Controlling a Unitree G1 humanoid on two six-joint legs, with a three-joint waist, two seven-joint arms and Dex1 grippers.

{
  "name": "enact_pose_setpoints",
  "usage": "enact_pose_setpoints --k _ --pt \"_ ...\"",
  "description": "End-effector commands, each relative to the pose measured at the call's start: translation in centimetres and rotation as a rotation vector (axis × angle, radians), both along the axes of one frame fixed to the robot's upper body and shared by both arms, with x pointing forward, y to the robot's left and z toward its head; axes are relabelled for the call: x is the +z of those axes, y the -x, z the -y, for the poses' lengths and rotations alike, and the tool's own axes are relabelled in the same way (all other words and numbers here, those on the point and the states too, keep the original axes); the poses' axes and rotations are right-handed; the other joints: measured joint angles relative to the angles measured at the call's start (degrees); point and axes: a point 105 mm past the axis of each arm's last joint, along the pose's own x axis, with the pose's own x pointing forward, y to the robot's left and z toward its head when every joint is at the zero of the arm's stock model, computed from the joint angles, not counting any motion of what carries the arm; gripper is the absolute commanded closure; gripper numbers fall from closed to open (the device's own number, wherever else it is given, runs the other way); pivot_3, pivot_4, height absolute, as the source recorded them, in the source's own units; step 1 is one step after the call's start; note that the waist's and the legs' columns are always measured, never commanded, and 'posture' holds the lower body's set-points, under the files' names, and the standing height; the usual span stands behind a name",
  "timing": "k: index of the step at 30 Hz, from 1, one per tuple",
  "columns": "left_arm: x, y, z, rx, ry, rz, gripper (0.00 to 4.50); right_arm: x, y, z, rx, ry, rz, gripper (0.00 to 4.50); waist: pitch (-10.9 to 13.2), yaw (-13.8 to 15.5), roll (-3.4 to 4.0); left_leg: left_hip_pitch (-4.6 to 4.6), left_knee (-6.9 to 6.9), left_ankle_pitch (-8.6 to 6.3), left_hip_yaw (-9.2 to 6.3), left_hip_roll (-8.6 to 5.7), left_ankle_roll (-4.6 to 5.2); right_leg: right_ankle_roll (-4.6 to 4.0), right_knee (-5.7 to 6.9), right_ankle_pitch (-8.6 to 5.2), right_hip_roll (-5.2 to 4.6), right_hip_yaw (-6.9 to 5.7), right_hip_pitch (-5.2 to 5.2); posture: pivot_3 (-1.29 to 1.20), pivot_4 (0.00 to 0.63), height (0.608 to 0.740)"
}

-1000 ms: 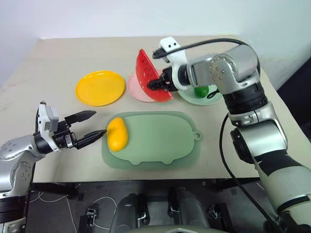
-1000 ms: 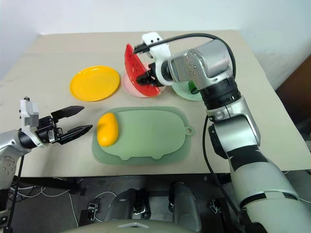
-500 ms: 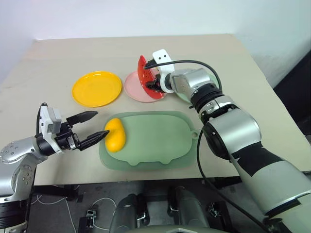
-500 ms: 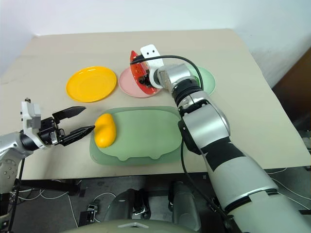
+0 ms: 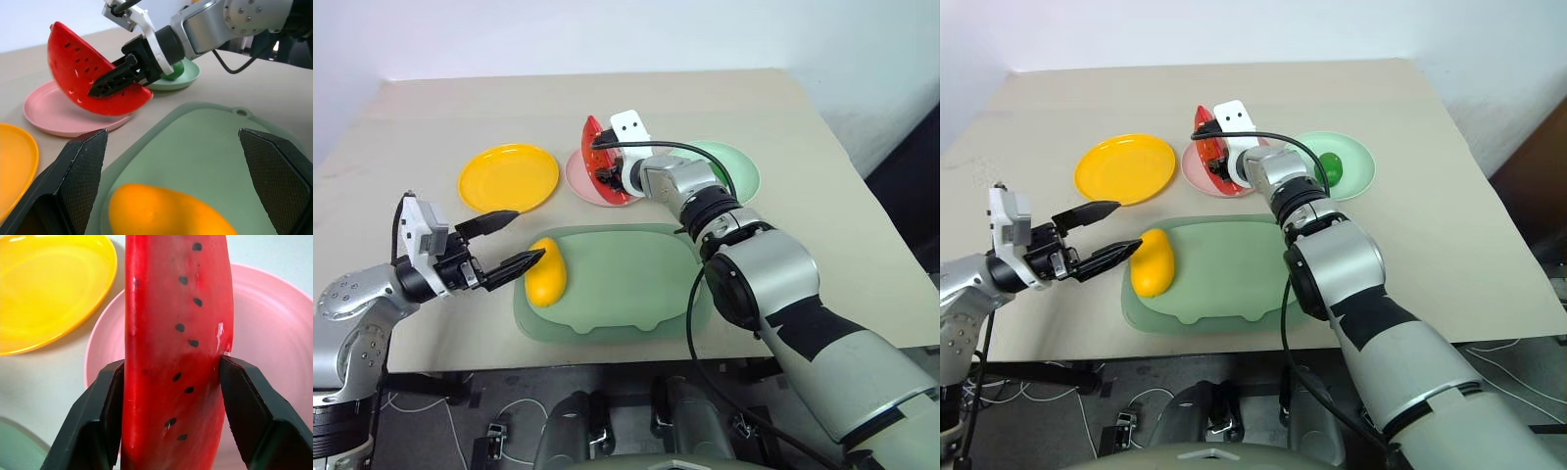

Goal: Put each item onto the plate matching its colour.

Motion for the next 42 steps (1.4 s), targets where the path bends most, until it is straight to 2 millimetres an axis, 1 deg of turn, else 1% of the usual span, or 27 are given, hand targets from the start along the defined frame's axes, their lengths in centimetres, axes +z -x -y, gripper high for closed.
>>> enact_pose_setpoints --k 1,2,3,6,8,12,15,18,20,22,25,27,29,33,37,39,42 --pt "1.1 0.2 1.1 -0.024 0.01 0.039 0.0 2.3 -0.1 -1.2 0.018 -0.014 0.085 0.67 0.0 0.0 0.0 0.0 0.02 0.0 0.0 0.0 0.0 0.0 0.01 0.0 0.0 0.0 0.0 0.0 0.15 0.696" --pt "1.1 0.2 1.3 -0.025 0.012 0.039 0.0 2.3 0.0 -1.3 0.02 -0.013 0.087 0.25 0.0 0.0 0.0 0.0 0.03 0.0 0.0 0.0 0.0 0.0 0.06 0.0 0.0 0.01 -0.01 0.0 0.15 0.696" --pt "1.1 0.2 1.5 -0.026 0.013 0.039 0.0 2.2 0.0 -1.3 0.021 -0.012 0.088 0.05 0.0 0.0 -0.01 0.0 0.04 0.0 0.0 0.0 0.0 0.0 0.11 0.0 -0.01 0.01 -0.02 0.0 0.15 0.696" --pt "1.3 0.2 1.6 -0.022 0.015 0.038 0.0 2.3 -0.1 -1.4 0.014 -0.007 0.104 0.05 0.0 0.0 -0.01 0.05 0.08 0.0 0.0 -0.02 0.0 0.0 0.28 -0.01 -0.04 0.03 -0.03 0.0 0.15 0.696" --pt "1.5 0.2 1.4 -0.014 0.016 0.036 0.0 2.8 -0.1 -1.6 0.028 -0.013 0.119 0.05 0.0 0.0 -0.01 0.06 0.1 0.01 -0.01 -0.02 -0.01 0.0 0.31 -0.01 -0.05 0.03 -0.03 0.0 0.15 0.696" --pt "1.6 0.3 0.9 0.004 0.014 0.031 0.0 4.1 0.1 -1.9 0.063 -0.026 0.138 0.05 0.0 0.0 -0.01 0.06 0.11 0.01 -0.01 -0.02 -0.01 0.0 0.35 -0.01 -0.04 0.04 -0.04 0.0 0.15 0.696" --pt "1.6 0.2 0.0 0.038 0.012 0.035 0.0 5.3 0.2 -1.7 0.103 -0.079 0.127 0.05 0.0 0.0 -0.01 0.06 0.12 0.01 -0.01 -0.02 -0.01 0.0 0.35 -0.01 -0.04 0.04 -0.04 0.0 0.15 0.696" --pt "1.3 0.5 -0.7 0.052 0.016 0.031 0.0 6.5 0.4 -1.0 0.174 -0.121 0.114 0.05 0.0 0.1 -0.02 0.06 0.13 0.01 -0.02 -0.02 -0.01 0.0 0.35 -0.01 -0.04 0.04 -0.03 0.0 0.15 0.696" --pt "0.9 0.8 -0.9 0.047 0.013 0.019 0.0 7.0 0.8 -0.8 0.237 -0.136 0.117 0.05 0.0 0.2 -0.02 0.06 0.15 0.01 -0.04 -0.04 0.0 0.0 0.35 -0.01 -0.05 0.04 -0.01 0.0 0.15 0.696" --pt "0.4 0.9 -1.1 0.048 0.003 0.011 0.0 7.1 1.2 -0.6 0.284 -0.145 0.107 0.05 0.0 0.1 -0.02 0.06 0.15 0.01 -0.04 -0.04 0.0 0.0 0.35 -0.01 -0.06 0.04 -0.02 0.0 0.15 0.696" --pt "-0.1 0.8 -1.7 0.065 0.0 0.015 0.0 7.1 1.8 0.2 0.337 -0.16 0.106 0.05 0.0 0.1 -0.03 0.09 0.15 0.02 -0.06 -0.03 -0.01 0.0 0.38 -0.01 -0.06 0.04 -0.02 0.0 0.15 0.696" --pt "-0.3 0.7 -1.8 0.067 0.005 0.018 0.0 7.1 2.7 1.0 0.367 -0.179 0.122 0.05 0.0 0.3 -0.05 0.09 0.16 0.02 -0.08 -0.04 -0.01 0.0 0.38 -0.01 -0.08 0.04 -0.01 0.0 0.15 0.696" --pt "-0.6 0.7 -1.9 0.072 0.006 0.021 0.0 6.9 4.2 2.0 0.398 -0.189 0.151 0.05 0.0 0.4 -0.06 0.07 0.19 0.01 -0.14 -0.05 -0.01 0.0 0.35 -0.01 -0.1 0.03 0.03 0.0 0.15 0.696" --pt "-0.8 0.3 -2.7 0.125 0.012 0.043 0.0 6.4 8.6 3.9 0.467 -0.205 0.189 0.05 0.0 0.5 -0.06 0.05 0.21 0.01 -0.2 -0.07 -0.01 -0.01 0.35 -0.01 -0.15 0.02 0.01 0.0 0.15 0.696" --pt "-0.6 0.3 -3.1 0.148 0.058 0.05 0.0 5.9 12.8 4.9 0.55 -0.195 0.214 0.05 0.0 0.3 -0.07 0.07 0.2 0.02 -0.24 -0.05 -0.03 -0.06 0.36 -0.03 -0.13 0.02 0.0 0.0 0.15 0.696" --pt "-0.7 0.4 -3.1 0.162 0.077 0.033 0.0 5.4 13.6 5.3 0.552 -0.171 0.215 0.05 0.0 0.2 -0.08 0.09 0.2 0.02 -0.25 -0.05 -0.03 -0.09 0.36 -0.06 -0.12 0.02 0.02 0.0 0.15 0.696" --pt "-0.8 -0.1 -3.1 0.218 0.098 0.009 0.0 4.7 13.5 6.1 0.508 -0.147 0.198 0.05 -0.1 0.4 -0.1 0.11 0.2 0.02 -0.25 -0.05 -0.03 -0.09 0.35 -0.06 -0.12 0.02 0.04 0.0 0.15 0.696"
